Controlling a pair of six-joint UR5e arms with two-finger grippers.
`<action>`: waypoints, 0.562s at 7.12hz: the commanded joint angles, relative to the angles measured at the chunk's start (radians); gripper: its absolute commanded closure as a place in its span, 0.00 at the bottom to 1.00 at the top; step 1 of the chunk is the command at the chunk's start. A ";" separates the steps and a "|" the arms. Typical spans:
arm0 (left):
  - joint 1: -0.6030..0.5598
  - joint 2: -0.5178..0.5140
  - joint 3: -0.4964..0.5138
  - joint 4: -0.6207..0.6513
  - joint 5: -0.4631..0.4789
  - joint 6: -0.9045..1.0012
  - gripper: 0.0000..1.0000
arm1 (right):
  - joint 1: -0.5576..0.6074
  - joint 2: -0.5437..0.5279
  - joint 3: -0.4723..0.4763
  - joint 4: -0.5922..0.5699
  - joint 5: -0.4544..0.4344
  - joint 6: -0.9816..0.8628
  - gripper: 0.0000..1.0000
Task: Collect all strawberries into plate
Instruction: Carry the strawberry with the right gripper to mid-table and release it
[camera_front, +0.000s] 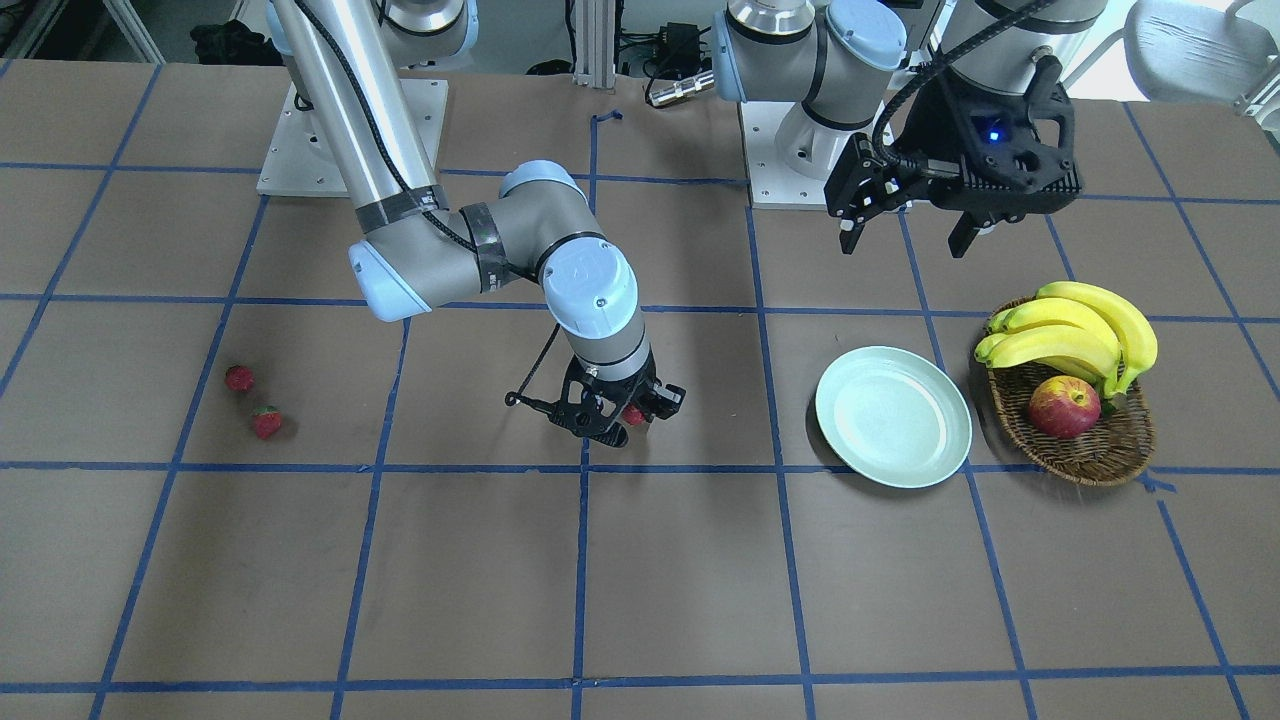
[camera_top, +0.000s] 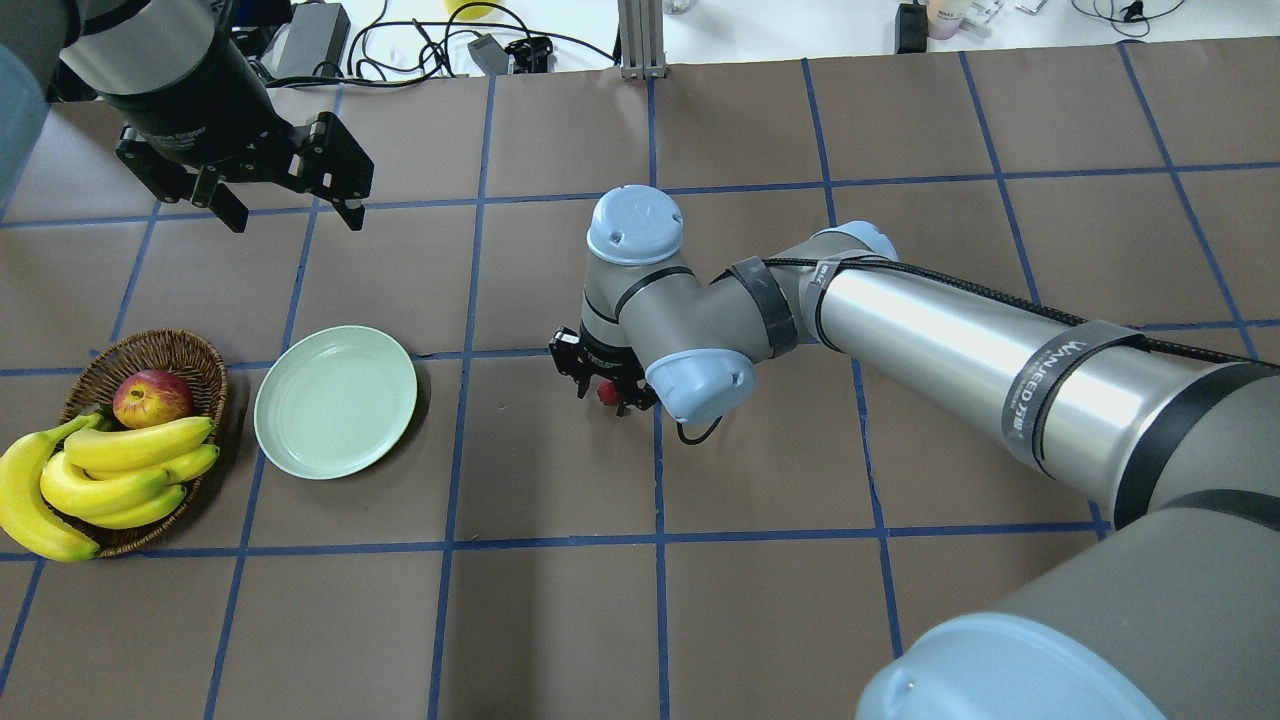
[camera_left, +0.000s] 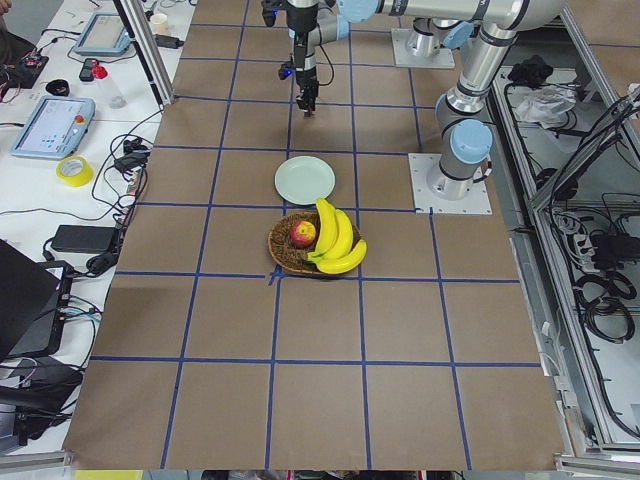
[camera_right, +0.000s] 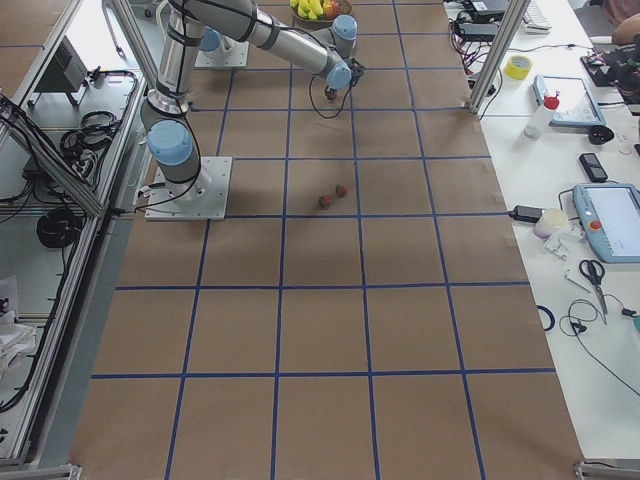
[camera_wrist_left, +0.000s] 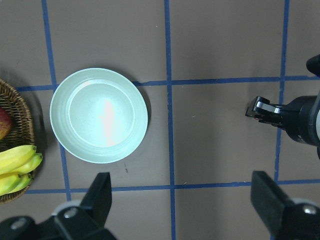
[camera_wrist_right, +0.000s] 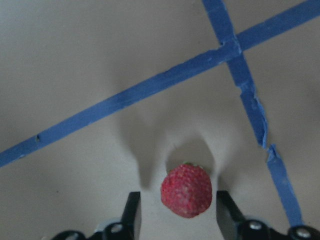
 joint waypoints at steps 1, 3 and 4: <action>0.001 -0.001 -0.002 -0.002 -0.016 0.002 0.00 | -0.028 -0.020 -0.009 0.015 -0.001 -0.054 0.00; 0.001 -0.004 -0.013 0.010 -0.017 0.005 0.00 | -0.191 -0.138 0.000 0.177 0.000 -0.291 0.00; -0.002 -0.018 -0.023 0.052 -0.022 0.001 0.00 | -0.271 -0.182 0.000 0.254 -0.003 -0.437 0.00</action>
